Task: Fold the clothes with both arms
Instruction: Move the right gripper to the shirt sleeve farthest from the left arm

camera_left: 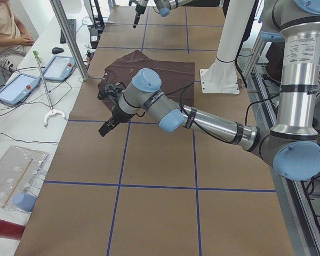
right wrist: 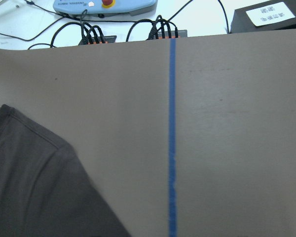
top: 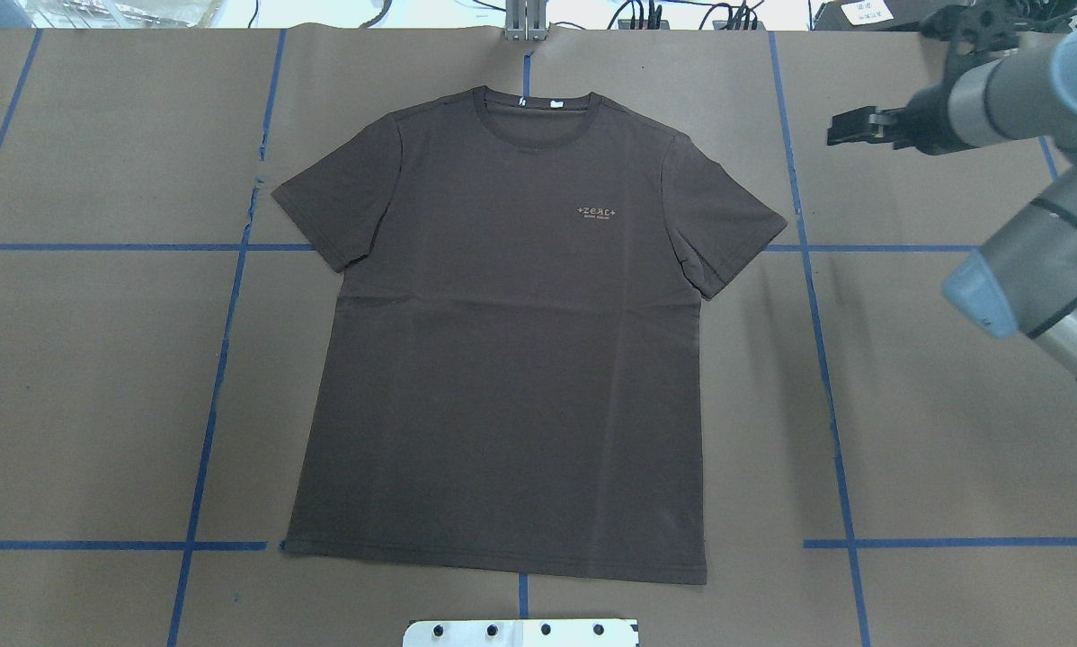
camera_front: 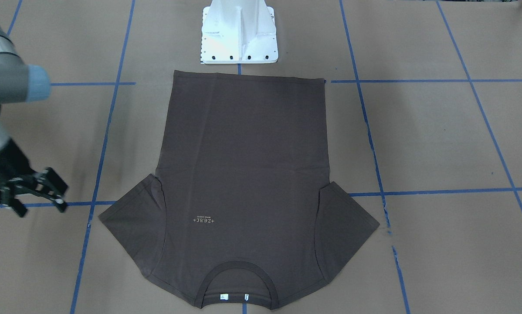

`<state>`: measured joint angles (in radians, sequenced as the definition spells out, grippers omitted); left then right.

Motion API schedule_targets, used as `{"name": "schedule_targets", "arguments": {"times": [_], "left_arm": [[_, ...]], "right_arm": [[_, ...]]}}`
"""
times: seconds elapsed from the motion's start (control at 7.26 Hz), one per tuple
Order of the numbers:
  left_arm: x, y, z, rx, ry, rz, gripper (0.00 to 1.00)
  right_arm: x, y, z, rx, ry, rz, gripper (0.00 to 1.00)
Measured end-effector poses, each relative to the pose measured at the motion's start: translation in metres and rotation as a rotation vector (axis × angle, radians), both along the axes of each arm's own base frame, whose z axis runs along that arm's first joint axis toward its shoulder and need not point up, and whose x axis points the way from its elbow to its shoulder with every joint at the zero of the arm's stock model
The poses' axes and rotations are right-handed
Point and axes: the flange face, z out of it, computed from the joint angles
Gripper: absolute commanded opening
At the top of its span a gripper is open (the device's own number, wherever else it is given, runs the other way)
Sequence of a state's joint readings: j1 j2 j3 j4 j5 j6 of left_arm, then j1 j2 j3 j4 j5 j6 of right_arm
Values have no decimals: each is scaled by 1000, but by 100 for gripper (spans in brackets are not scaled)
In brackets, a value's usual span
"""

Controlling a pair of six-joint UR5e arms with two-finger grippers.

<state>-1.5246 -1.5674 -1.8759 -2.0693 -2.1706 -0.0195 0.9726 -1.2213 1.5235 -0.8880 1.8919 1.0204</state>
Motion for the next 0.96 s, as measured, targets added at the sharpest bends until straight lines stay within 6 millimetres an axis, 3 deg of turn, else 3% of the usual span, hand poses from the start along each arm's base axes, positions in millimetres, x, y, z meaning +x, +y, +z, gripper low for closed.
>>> {"name": "schedule_targets", "arguments": {"times": [0.14, 0.28, 0.55, 0.96], "left_arm": [[1, 0, 0, 0, 0, 3, 100], [2, 0, 0, 0, 0, 4, 100], [3, 0, -1, 1, 0, 6, 100], [3, 0, 0, -1, 0, 6, 100]], "right_arm": [[-45, -2, -3, -14, -19, 38, 69], [-72, 1, 3, -21, -20, 55, 67], [-93, 9, 20, -39, -3, 55, 67], [-109, 14, 44, -54, 43, 63, 67]]}}
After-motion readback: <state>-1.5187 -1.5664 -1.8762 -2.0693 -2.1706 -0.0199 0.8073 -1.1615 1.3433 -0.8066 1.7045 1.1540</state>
